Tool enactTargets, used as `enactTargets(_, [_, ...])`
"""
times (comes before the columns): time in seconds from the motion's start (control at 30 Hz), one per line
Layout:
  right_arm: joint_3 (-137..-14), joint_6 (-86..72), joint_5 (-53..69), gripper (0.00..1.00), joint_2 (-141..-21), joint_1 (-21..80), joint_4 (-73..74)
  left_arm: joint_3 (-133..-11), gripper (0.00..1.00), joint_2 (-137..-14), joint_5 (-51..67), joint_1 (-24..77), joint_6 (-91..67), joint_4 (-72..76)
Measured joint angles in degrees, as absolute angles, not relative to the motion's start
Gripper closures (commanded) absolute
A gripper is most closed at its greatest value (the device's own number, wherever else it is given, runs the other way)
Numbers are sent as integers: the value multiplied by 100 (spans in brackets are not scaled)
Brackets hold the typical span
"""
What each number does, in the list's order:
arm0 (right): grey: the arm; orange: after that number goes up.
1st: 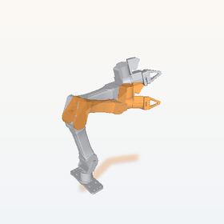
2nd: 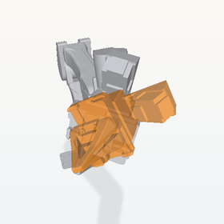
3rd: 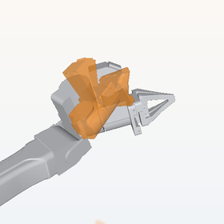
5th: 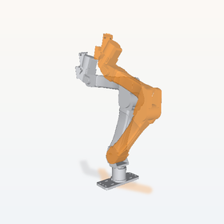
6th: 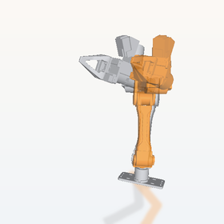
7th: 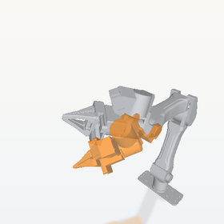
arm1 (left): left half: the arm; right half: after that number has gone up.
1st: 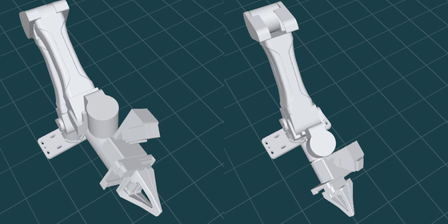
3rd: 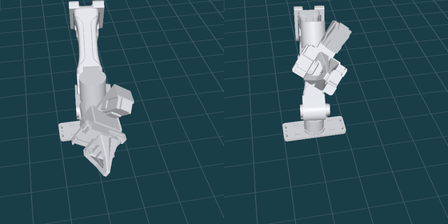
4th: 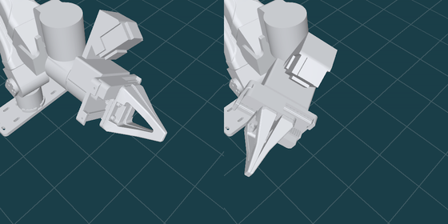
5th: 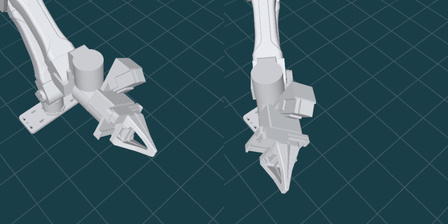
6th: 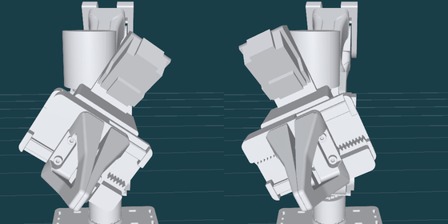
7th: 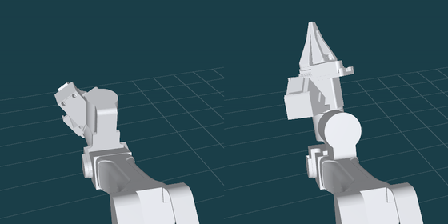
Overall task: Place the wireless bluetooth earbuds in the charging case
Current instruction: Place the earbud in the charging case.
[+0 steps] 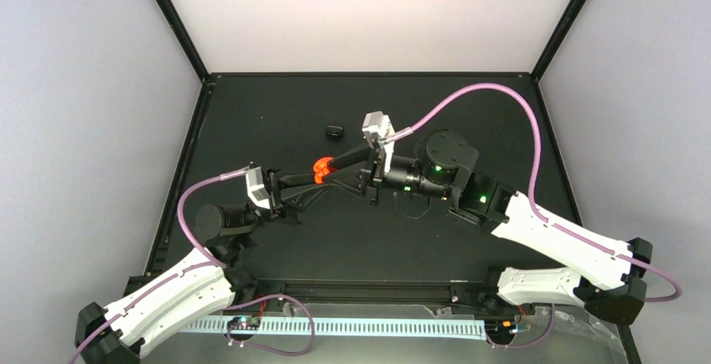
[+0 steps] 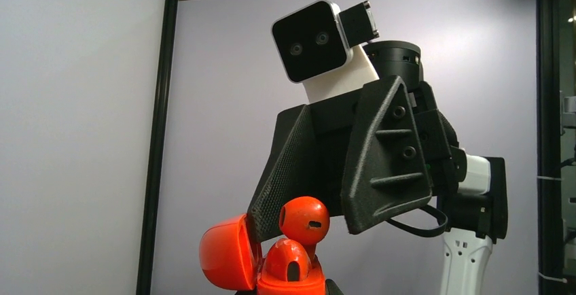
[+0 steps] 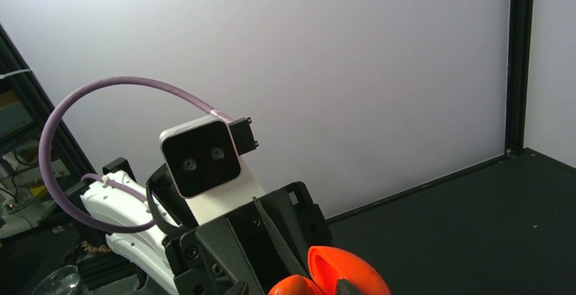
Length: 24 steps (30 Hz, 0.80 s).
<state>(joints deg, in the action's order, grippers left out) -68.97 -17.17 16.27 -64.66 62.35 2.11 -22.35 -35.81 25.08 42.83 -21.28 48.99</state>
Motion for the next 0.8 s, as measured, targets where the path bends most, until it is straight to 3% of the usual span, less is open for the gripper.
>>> enactTargets(0.53, [-7028,-1693,1199,54,-6377,6239,429,-2235,98,-3555,2425,4285,-2126,4786])
enactTargets(0.8, [-7107,-1658,904,36,-6241,6239,735,-2235,99,-3481,2425,4285,-2123,4783])
